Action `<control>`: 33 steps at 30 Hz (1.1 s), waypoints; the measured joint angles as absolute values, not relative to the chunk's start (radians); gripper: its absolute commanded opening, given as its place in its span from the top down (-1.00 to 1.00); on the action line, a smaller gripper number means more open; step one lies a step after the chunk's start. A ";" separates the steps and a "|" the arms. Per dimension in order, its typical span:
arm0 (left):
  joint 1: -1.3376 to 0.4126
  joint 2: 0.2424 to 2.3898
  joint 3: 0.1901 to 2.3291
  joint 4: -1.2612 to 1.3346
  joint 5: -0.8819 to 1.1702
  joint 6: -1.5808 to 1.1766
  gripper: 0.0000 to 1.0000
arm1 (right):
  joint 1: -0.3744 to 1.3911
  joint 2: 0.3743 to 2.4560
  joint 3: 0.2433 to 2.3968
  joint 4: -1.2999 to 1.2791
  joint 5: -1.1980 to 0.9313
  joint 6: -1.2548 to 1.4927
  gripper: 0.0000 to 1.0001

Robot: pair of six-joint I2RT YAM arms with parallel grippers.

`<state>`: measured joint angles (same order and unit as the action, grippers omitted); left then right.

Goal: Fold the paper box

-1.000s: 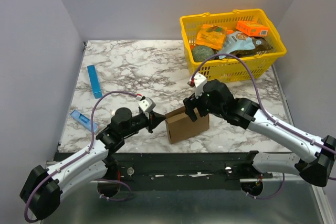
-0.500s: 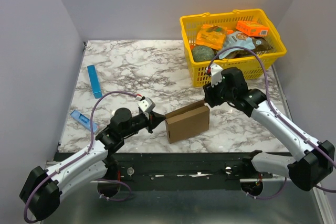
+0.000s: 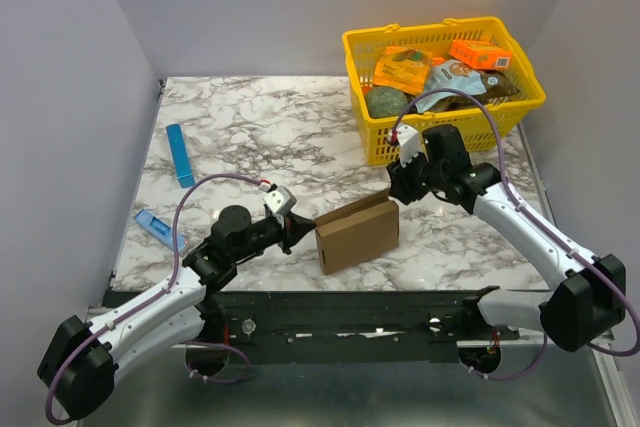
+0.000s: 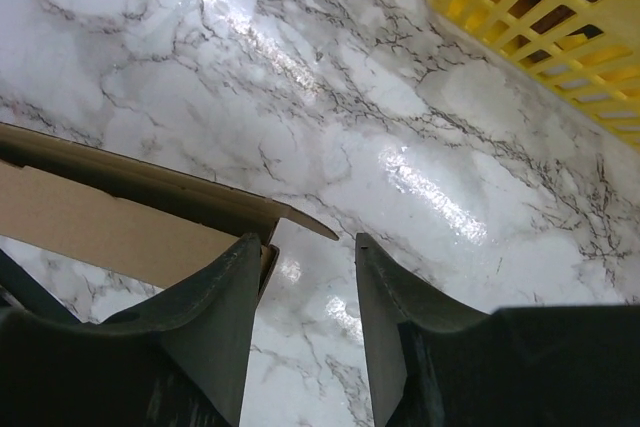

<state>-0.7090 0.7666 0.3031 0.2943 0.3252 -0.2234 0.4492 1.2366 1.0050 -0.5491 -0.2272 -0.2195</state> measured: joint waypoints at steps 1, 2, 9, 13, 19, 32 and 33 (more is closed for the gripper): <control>-0.709 0.767 0.303 0.295 0.325 -0.224 1.00 | 0.445 1.250 1.005 -0.551 -0.235 -0.227 -0.03; -0.709 0.767 0.303 0.294 0.325 -0.224 1.00 | 0.441 1.261 1.005 -0.552 -0.242 -0.235 -0.04; -0.709 0.767 0.303 0.294 0.325 -0.223 1.00 | 0.390 1.293 1.011 -0.564 -0.315 -0.289 -0.03; -0.709 0.767 0.303 0.294 0.325 -0.224 1.00 | 0.374 1.302 1.021 -0.564 -0.366 -0.315 -0.03; -0.709 0.767 0.303 0.294 0.325 -0.223 1.00 | 0.369 1.341 1.030 -0.564 -0.433 -0.345 0.03; -0.709 0.773 0.303 0.294 0.325 -0.223 1.00 | 0.360 1.367 1.046 -0.568 -0.458 -0.368 0.43; -0.709 0.774 0.303 0.294 0.325 -0.223 1.00 | 0.360 1.367 1.046 -0.568 -0.459 -0.368 0.47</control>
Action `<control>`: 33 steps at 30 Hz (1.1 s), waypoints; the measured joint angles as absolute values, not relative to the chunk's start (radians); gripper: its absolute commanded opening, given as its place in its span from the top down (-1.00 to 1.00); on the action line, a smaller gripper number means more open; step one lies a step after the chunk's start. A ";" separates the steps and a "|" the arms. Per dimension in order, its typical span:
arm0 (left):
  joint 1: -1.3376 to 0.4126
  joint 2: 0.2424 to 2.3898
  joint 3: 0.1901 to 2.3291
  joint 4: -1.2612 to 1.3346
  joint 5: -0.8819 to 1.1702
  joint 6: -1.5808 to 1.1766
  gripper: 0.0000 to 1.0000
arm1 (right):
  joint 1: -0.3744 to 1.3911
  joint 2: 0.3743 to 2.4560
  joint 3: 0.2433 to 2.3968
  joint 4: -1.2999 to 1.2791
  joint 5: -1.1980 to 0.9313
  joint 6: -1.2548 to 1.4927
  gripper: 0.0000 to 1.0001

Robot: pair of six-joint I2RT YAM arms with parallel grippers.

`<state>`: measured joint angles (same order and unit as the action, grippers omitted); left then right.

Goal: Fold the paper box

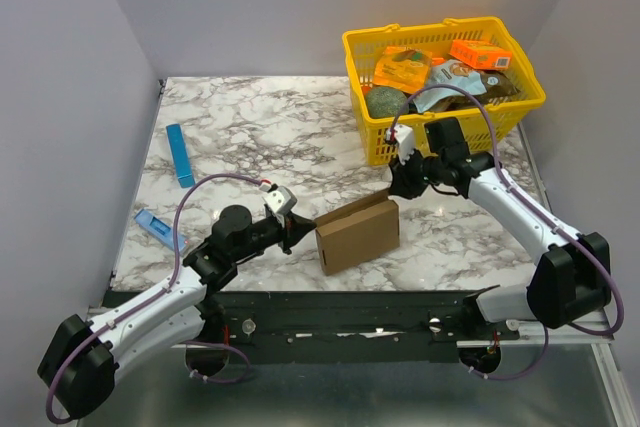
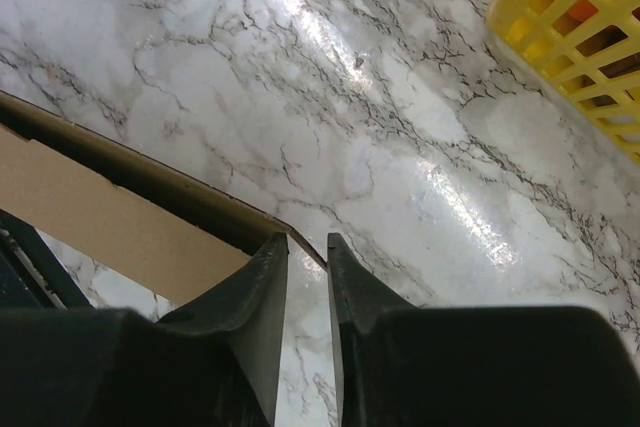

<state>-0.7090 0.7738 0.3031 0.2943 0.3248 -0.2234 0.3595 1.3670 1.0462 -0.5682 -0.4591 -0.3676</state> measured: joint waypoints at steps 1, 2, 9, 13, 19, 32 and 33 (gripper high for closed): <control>-0.709 0.774 0.303 0.294 0.325 -0.223 1.00 | 0.360 1.367 1.046 -0.569 -0.461 -0.368 0.50; -0.709 0.774 0.303 0.294 0.325 -0.223 1.00 | 0.360 1.367 1.047 -0.570 -0.464 -0.368 0.53; -0.709 0.775 0.303 0.294 0.325 -0.221 1.00 | 0.358 1.380 1.074 -0.583 -0.498 -0.368 0.63; -0.709 0.786 0.308 0.294 0.325 -0.218 1.00 | 0.358 1.380 1.075 -0.586 -0.518 -0.368 0.68; -0.709 0.788 0.315 0.289 0.325 -0.212 1.00 | 0.353 1.390 1.085 -0.602 -0.522 -0.368 0.71; -0.709 0.794 0.319 0.281 0.306 -0.209 1.00 | 0.352 1.414 1.106 -0.620 -0.512 -0.336 0.99; -0.709 0.795 0.319 0.279 0.299 -0.209 1.00 | 0.352 1.412 1.106 -0.620 -0.510 -0.325 0.99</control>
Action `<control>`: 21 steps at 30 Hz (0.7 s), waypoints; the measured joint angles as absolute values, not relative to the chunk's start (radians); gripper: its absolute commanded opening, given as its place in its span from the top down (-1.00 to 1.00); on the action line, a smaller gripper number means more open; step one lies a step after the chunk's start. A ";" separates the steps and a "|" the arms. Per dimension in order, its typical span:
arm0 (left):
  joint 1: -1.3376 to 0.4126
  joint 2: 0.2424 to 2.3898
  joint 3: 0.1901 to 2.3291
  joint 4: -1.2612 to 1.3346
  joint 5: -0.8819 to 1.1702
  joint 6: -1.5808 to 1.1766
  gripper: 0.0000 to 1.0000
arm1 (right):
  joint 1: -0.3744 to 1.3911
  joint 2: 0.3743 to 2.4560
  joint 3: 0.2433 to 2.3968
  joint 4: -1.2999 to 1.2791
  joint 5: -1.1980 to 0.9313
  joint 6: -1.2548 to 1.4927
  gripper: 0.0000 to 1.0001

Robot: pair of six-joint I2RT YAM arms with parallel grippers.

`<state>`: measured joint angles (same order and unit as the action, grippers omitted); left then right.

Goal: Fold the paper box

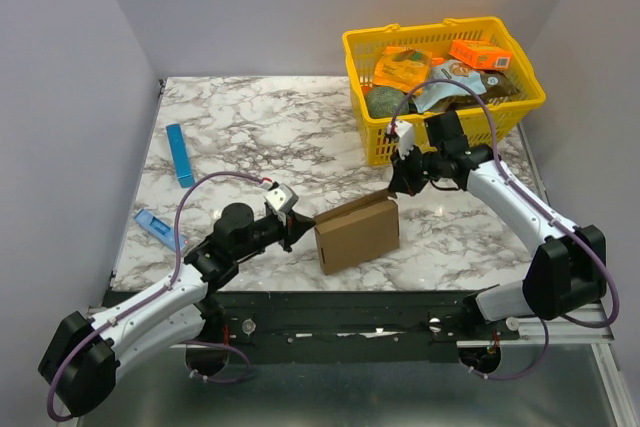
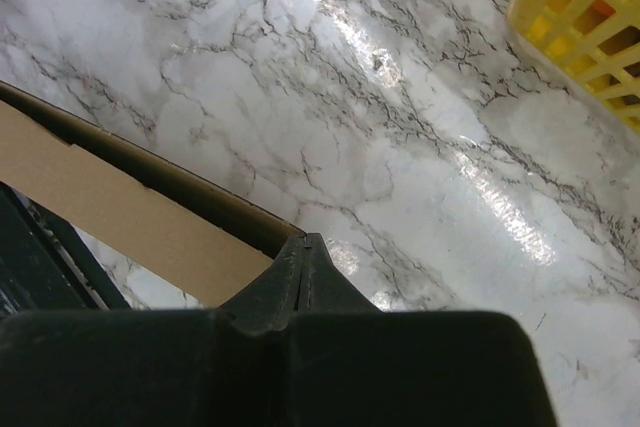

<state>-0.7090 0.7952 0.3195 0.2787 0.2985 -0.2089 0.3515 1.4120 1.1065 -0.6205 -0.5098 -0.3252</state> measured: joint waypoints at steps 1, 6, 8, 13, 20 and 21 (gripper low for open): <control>-0.709 0.796 0.320 0.278 0.293 -0.209 1.00 | 0.352 1.410 1.106 -0.622 -0.507 -0.313 0.99; -0.709 0.828 0.361 0.252 0.256 -0.206 1.00 | 0.375 1.335 1.074 -0.613 -0.431 -0.241 0.99; -0.709 0.847 0.384 0.244 0.240 -0.205 1.00 | 0.395 1.300 1.061 -0.600 -0.374 -0.209 0.99; -0.708 0.889 0.423 0.226 0.184 -0.203 1.00 | 0.472 1.251 1.007 -0.543 -0.204 -0.130 0.99; -0.708 0.926 0.446 0.195 0.121 -0.203 1.00 | 0.564 1.200 0.926 -0.455 -0.022 -0.009 0.99; -0.708 0.936 0.451 0.192 0.111 -0.205 1.00 | 0.573 1.190 0.919 -0.447 -0.001 0.008 0.99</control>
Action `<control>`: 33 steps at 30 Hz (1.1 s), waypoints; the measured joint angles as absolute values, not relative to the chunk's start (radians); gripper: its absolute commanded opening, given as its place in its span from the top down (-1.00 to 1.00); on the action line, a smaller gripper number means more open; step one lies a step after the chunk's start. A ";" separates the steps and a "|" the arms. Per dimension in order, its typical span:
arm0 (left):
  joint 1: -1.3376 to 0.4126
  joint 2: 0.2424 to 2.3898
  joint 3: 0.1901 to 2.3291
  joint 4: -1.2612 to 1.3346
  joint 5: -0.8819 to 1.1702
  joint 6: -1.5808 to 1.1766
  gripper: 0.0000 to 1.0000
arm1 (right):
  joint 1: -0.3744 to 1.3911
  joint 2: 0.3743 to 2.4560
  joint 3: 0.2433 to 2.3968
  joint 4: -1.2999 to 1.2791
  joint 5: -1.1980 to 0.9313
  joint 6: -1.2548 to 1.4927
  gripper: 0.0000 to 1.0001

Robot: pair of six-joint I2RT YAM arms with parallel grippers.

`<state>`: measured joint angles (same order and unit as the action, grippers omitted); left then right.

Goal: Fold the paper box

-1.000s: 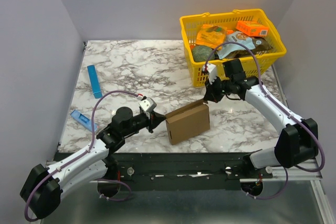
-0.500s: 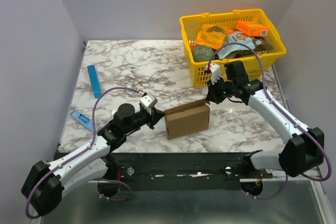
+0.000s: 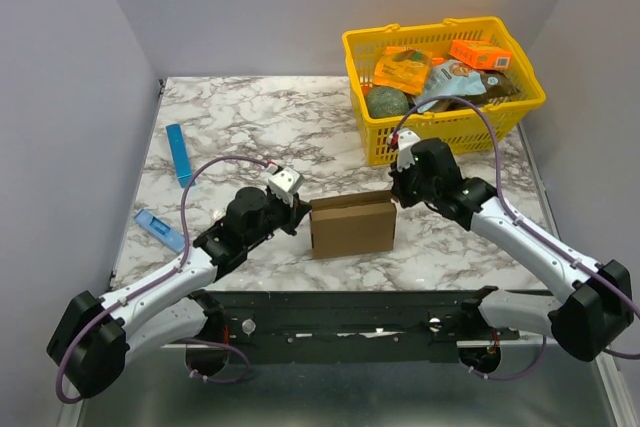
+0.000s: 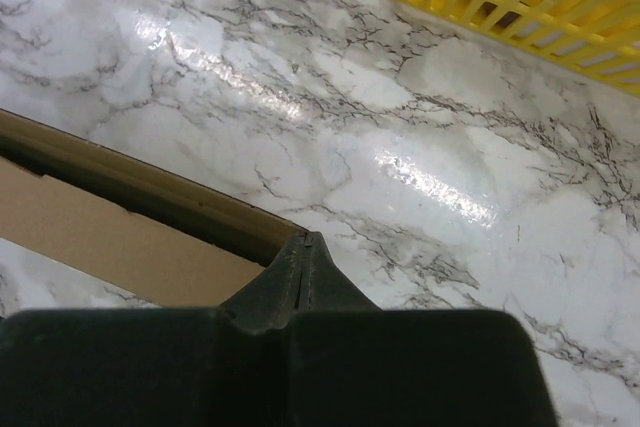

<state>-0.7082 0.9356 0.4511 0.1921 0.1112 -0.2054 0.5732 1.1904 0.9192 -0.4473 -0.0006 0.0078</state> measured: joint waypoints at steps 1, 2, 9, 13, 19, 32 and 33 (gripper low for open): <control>-0.708 0.942 0.453 0.191 0.096 -0.209 1.00 | 0.583 1.181 0.913 -0.440 0.020 0.026 0.99; -0.708 0.949 0.455 0.191 0.093 -0.209 1.00 | 0.593 1.171 0.907 -0.434 0.039 0.039 0.99; -0.709 0.966 0.492 0.190 0.033 -0.217 1.00 | 0.641 1.084 0.878 -0.381 0.140 0.102 0.99; -0.709 1.019 0.547 0.185 0.008 -0.228 1.00 | 0.643 1.066 0.876 -0.354 0.177 0.108 0.99; -0.715 1.086 0.566 0.190 -0.001 -0.293 1.00 | 0.663 1.059 0.859 -0.318 0.198 0.120 0.99; -0.739 1.148 0.675 0.115 -0.014 -0.241 1.00 | 0.676 1.034 0.837 -0.290 0.099 0.086 0.29; -0.741 1.148 0.668 0.127 -0.006 -0.226 1.00 | 0.676 1.031 0.837 -0.295 0.068 0.070 0.18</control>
<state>-0.7406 1.1481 0.6682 0.1268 -0.0059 -0.2264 0.6762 1.0306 0.8371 -0.2955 0.0685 0.0696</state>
